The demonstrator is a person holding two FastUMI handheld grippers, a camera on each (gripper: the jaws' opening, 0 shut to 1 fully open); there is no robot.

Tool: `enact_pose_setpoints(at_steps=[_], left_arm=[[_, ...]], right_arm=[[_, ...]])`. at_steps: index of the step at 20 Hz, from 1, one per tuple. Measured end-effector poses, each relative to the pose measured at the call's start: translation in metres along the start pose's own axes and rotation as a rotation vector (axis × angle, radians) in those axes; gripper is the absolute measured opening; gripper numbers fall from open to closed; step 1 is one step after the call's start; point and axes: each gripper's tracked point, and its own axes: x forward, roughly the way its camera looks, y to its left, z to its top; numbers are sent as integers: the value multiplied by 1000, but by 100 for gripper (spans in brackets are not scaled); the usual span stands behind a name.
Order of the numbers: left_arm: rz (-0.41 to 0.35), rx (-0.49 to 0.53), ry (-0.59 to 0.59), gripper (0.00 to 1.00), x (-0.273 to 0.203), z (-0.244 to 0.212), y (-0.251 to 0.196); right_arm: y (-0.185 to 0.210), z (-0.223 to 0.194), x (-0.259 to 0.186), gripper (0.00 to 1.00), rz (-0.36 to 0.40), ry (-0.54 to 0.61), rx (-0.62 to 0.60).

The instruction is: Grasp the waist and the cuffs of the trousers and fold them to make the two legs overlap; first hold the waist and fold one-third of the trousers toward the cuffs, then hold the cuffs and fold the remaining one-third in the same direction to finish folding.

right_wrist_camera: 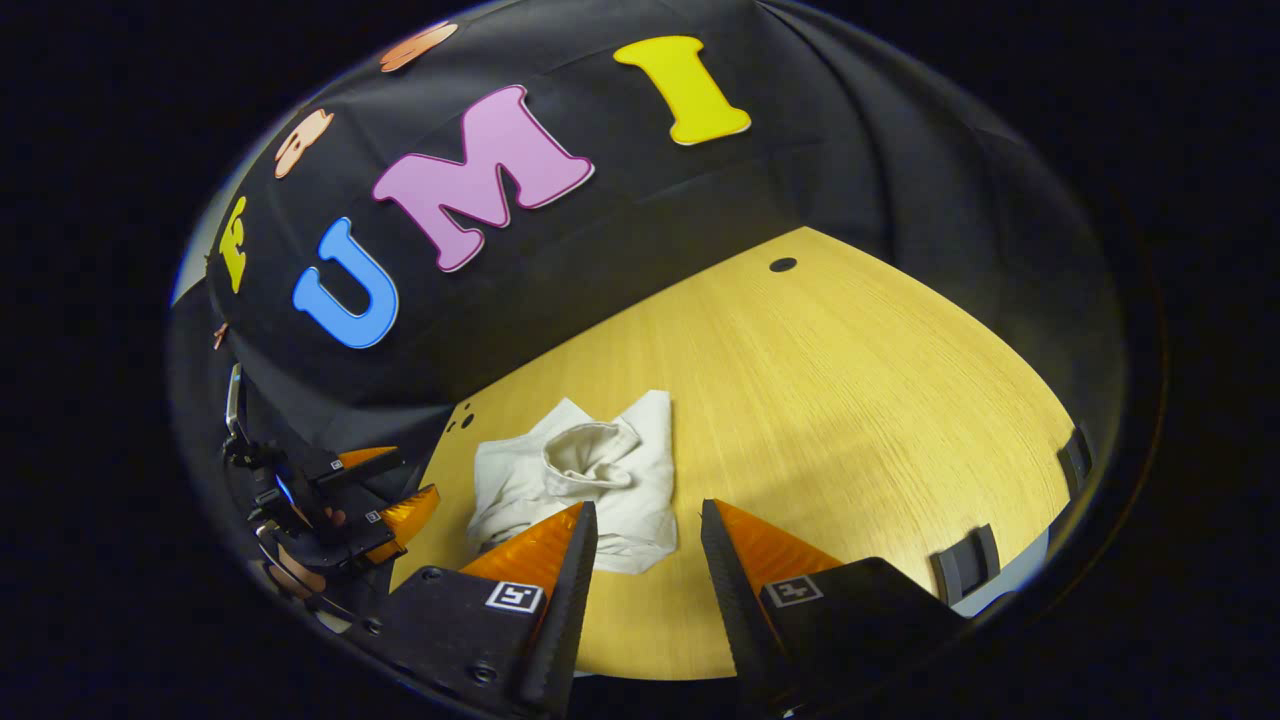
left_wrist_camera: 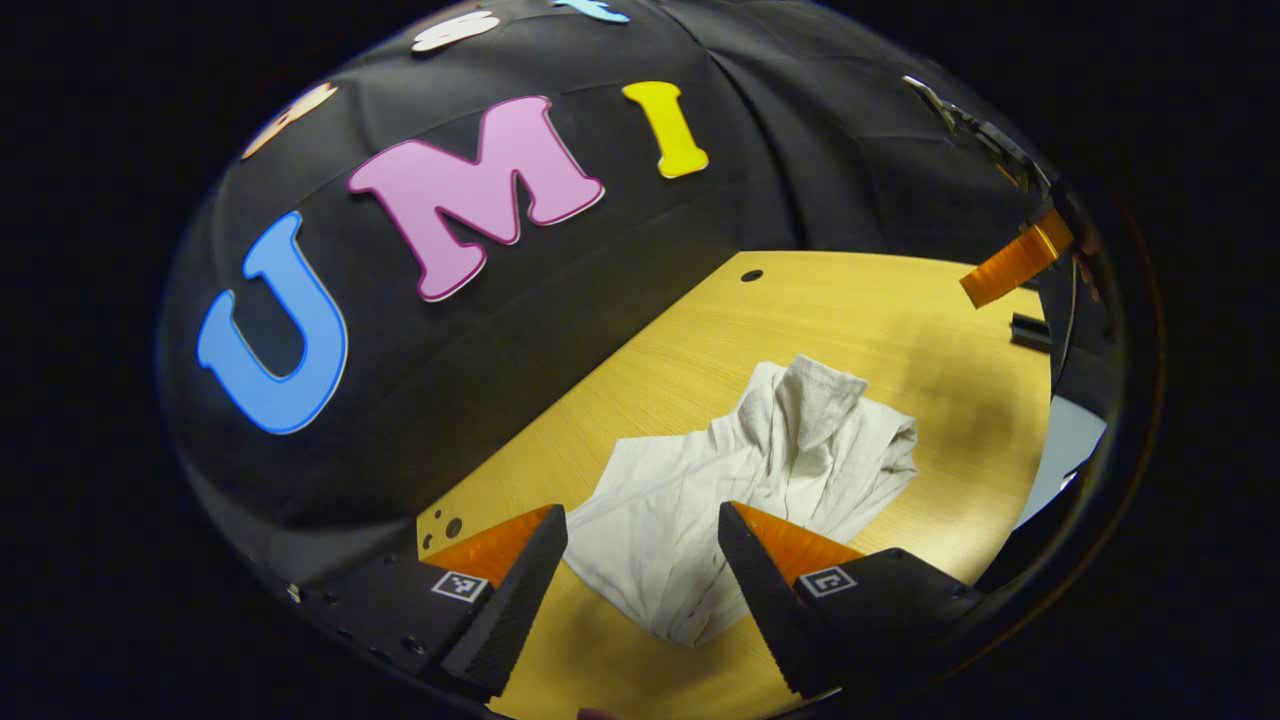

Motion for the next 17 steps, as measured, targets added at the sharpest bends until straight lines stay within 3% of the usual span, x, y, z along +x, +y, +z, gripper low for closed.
enact_pose_setpoints(at_steps=[7,8,9,15,17], left_arm=[[34,-230,-56,96,-36,10,46],[29,-274,-62,96,-40,10,50],[22,-313,-67,97,-45,9,53],[6,-458,-58,97,-65,-5,53],[-19,-514,-57,97,-65,-7,43]], right_arm=[[71,31,4,72,81,-38,-94],[78,31,5,63,87,-39,-112],[85,31,6,80,92,-40,-127],[114,22,16,81,111,-27,-179],[120,20,19,86,117,-24,-181]])
